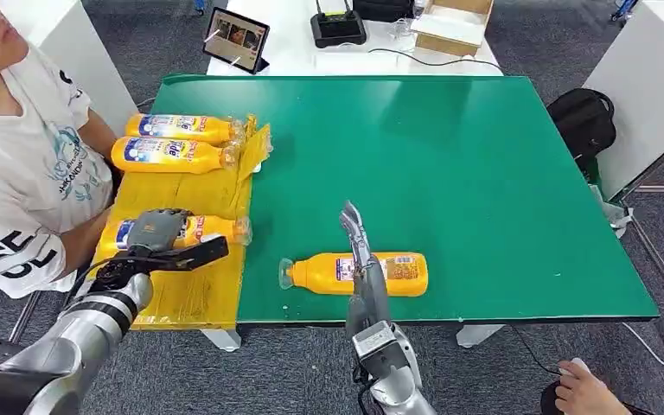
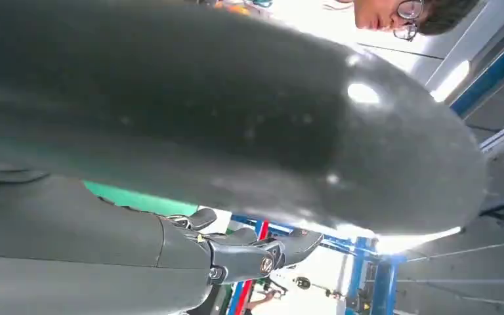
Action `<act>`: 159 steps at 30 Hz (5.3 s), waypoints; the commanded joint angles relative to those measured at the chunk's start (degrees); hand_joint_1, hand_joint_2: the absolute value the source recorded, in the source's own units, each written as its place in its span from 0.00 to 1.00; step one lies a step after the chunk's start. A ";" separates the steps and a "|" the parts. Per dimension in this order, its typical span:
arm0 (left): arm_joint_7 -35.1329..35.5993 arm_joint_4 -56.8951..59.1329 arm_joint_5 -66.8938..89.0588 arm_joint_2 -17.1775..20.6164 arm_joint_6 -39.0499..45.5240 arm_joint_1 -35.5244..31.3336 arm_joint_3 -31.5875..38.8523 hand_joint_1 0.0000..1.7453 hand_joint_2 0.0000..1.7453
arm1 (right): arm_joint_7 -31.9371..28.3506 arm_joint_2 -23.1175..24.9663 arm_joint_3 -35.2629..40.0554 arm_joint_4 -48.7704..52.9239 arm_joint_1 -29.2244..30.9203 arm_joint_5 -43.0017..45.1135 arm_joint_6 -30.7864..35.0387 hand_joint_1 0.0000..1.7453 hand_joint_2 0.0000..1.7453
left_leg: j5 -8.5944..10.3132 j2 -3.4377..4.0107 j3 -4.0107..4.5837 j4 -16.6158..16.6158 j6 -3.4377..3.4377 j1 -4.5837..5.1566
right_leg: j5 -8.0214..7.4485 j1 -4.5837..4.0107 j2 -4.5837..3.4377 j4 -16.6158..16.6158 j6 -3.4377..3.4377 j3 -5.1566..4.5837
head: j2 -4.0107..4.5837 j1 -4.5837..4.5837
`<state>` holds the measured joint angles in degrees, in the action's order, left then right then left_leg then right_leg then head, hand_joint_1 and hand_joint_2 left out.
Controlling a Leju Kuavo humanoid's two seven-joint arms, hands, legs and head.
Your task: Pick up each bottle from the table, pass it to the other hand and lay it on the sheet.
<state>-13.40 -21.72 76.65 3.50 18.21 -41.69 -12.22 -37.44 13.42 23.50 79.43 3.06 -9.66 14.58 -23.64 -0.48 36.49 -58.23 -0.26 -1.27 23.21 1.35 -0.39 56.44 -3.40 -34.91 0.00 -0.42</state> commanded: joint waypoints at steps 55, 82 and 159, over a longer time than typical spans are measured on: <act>-26.37 -37.61 -73.78 -11.87 -25.78 18.45 25.77 0.00 1.00 | 14.62 -6.74 -4.24 -8.17 3.94 -14.94 0.87 0.00 1.00 | -0.05 -0.04 -0.36 0.05 0.03 0.01 | 0.11 -0.04 0.23 -0.06 0.22 0.35 | 0.00 0.06; -26.60 -33.37 -65.79 -12.98 -15.25 26.51 18.47 0.00 1.00 | 33.16 -22.42 0.98 -34.57 27.46 -22.29 -23.89 0.00 1.00 | -0.02 -0.01 -0.24 0.04 0.07 0.05 | 0.02 0.01 0.16 -0.15 0.10 0.30 | 0.00 0.02; -12.18 -49.47 -95.11 -16.38 -39.42 35.68 3.70 0.00 1.00 | 2.18 -5.09 -14.89 1.03 0.13 -8.19 5.11 1.00 1.00 | -0.16 0.00 -0.07 0.03 0.11 0.00 | 0.07 -0.03 0.09 -0.18 0.08 0.13 | 0.00 0.02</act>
<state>-28.76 -63.21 -8.10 -13.66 -11.29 -8.52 -1.71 -32.63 6.91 7.89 86.16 3.51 -17.68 24.74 -23.72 -0.53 36.56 -58.23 -0.21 -1.25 23.23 1.36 -0.30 56.32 -3.42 -34.92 0.00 -0.39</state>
